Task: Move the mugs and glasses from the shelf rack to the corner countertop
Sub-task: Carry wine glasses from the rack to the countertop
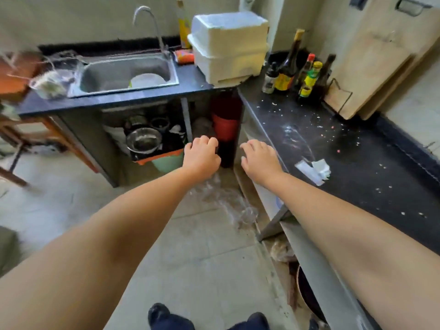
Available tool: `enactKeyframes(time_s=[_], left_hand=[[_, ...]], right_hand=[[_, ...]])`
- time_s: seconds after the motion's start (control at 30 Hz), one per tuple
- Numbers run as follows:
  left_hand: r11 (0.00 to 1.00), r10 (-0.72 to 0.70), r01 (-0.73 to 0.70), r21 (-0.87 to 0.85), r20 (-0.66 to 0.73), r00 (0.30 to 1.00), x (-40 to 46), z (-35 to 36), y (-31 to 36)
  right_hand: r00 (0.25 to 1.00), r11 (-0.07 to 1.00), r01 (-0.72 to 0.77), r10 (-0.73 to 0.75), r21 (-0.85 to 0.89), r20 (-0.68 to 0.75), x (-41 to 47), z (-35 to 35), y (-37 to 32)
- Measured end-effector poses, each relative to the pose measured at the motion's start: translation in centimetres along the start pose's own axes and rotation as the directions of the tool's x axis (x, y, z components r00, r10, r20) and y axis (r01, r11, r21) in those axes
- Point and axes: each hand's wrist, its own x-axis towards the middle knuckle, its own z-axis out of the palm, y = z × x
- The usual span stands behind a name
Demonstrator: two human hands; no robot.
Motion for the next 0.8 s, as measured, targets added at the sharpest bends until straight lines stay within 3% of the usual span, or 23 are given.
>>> enactKeyframes(time_s=[0.2,0.37,0.6,0.8], left_hand=[[0.987,-0.149,0.155,0.049,-0.098,0.984,-3.2,-6.4,-17.9],[0.932,-0.344,0.358,0.058,-0.169,0.924,-6.8,-11.3,-30.6],[0.835,-0.525,0.551,0.005,-0.294,0.799,-9.9,-19.2,-43.1],[0.78,-0.595,0.625,-0.022,-0.336,0.73,-8.9,-24.2,-51.9]], right_hand=[[0.979,0.978,0.203,-0.203,0.05,-0.02,6.8,2.0,-18.9],[0.916,0.911,0.402,-0.399,0.095,-0.05,10.9,1.7,-33.0],[0.813,0.802,0.582,-0.573,0.132,-0.103,17.0,-0.2,-48.1],[0.733,0.722,0.68,-0.667,0.126,-0.136,22.7,-0.5,-58.2]])
